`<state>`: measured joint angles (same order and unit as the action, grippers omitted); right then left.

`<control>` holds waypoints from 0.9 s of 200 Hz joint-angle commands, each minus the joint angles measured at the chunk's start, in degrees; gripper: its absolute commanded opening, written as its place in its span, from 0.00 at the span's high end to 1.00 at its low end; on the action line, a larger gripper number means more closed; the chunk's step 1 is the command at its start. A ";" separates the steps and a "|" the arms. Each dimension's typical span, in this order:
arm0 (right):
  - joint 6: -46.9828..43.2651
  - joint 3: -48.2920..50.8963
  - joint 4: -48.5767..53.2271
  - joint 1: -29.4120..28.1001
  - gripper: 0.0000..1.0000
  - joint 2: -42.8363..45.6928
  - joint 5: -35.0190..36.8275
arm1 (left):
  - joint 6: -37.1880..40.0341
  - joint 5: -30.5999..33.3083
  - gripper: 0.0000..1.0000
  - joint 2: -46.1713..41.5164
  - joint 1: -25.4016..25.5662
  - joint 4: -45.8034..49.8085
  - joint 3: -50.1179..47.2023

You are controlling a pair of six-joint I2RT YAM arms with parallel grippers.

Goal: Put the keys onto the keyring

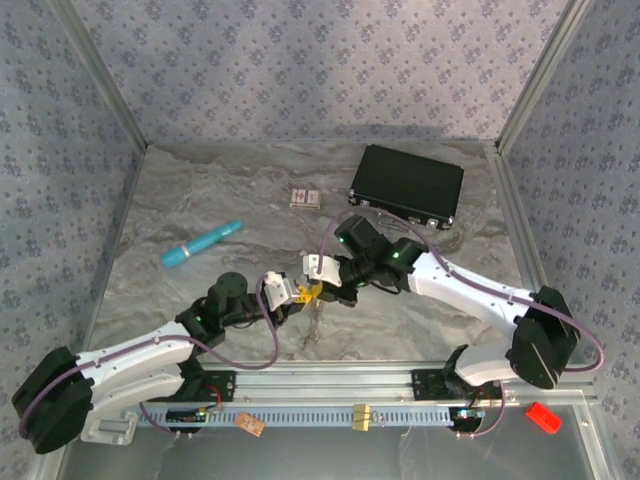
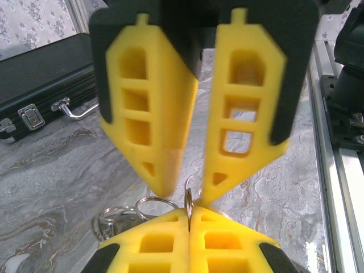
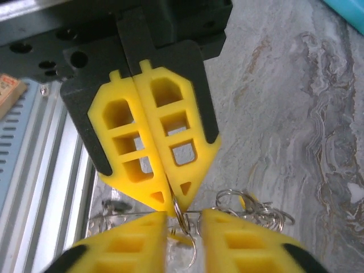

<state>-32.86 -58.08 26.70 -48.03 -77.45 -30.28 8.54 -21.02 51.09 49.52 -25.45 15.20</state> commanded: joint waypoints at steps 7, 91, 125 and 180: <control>5.12 4.30 -3.51 3.97 0.70 3.66 -5.32 | -0.11 -0.69 1.00 -0.28 -0.18 -4.85 -0.50; 9.65 8.62 -12.37 4.00 0.67 2.05 -10.09 | -1.05 -1.09 1.00 -0.46 -0.21 -11.31 -3.15; 9.01 7.84 -13.01 3.22 0.73 0.12 -11.30 | -1.34 -1.13 1.00 -0.47 -0.20 -11.81 -3.34; 8.23 6.60 -12.26 2.70 1.00 -0.43 -11.69 | -1.04 0.83 0.98 -1.54 -0.21 -9.70 -3.19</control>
<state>-24.53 -49.93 14.06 -44.77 -77.93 -40.34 7.57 -20.95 51.07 49.50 -33.17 11.73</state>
